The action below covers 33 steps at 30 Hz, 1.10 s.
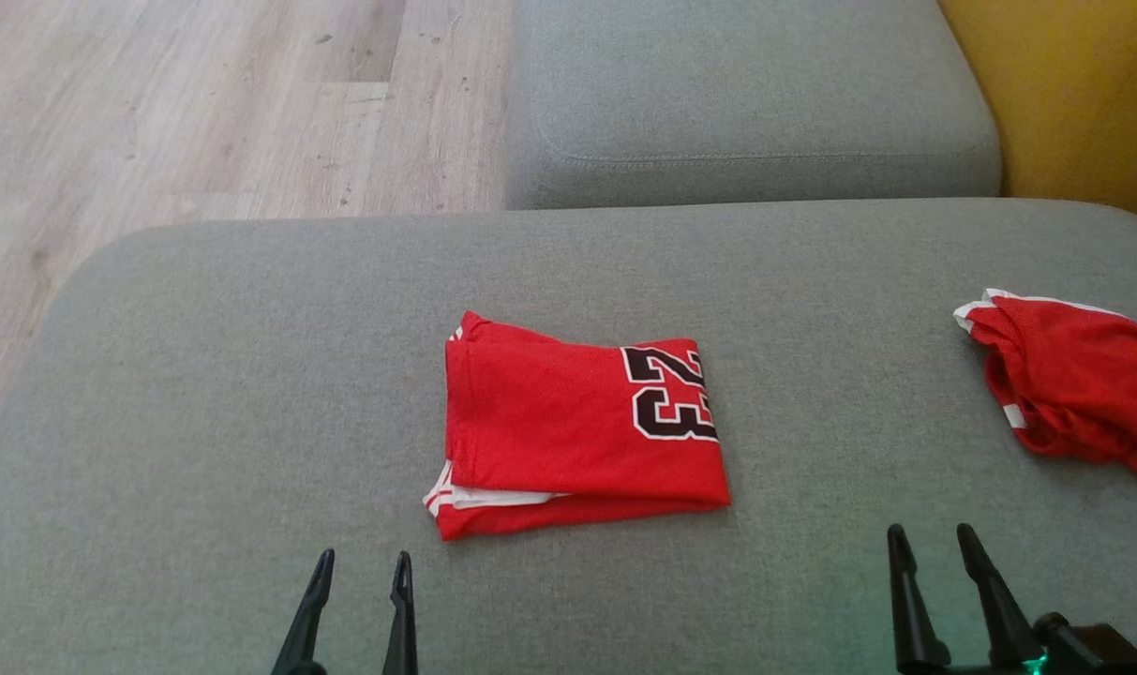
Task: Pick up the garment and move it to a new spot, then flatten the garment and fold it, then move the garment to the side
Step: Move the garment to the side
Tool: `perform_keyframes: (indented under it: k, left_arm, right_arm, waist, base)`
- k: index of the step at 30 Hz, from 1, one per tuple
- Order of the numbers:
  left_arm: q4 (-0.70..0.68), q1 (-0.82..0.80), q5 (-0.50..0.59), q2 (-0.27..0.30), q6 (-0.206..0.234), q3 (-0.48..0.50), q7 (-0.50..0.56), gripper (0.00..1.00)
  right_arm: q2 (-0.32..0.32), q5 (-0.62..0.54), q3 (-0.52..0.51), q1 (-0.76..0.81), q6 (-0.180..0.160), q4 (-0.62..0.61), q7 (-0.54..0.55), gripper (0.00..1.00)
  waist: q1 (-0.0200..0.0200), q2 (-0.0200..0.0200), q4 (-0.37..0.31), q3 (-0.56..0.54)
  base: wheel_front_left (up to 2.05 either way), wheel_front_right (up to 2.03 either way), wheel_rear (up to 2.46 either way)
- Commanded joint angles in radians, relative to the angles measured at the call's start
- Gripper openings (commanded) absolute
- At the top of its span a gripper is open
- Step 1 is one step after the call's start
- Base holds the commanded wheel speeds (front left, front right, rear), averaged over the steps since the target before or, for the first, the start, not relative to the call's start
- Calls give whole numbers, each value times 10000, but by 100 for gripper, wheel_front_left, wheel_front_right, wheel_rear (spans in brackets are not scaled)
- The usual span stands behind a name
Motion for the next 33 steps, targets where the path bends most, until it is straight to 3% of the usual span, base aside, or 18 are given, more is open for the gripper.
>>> perform_keyframes:
  k: [1,22,33]
  left_arm:
    - [-282,-343,107,-158,-22,370,-95,100]
    - [-224,-358,302,-379,-256,571,-95,100]
    - [-279,-667,428,-445,-372,426,-95,100]
  right_arm:
    - [-144,-117,272,-516,-7,-327,-110,100]
    - [-194,25,450,-641,-7,-242,-110,100]
    - [-905,1427,1487,-1949,-7,794,-80,100]
  waist:
    - [0,0,5,9]
    - [0,0,10,292]
    - [0,0,256,1373]
  base:
    - [0,0,0]
    - [0,0,0]
    - [0,0,0]
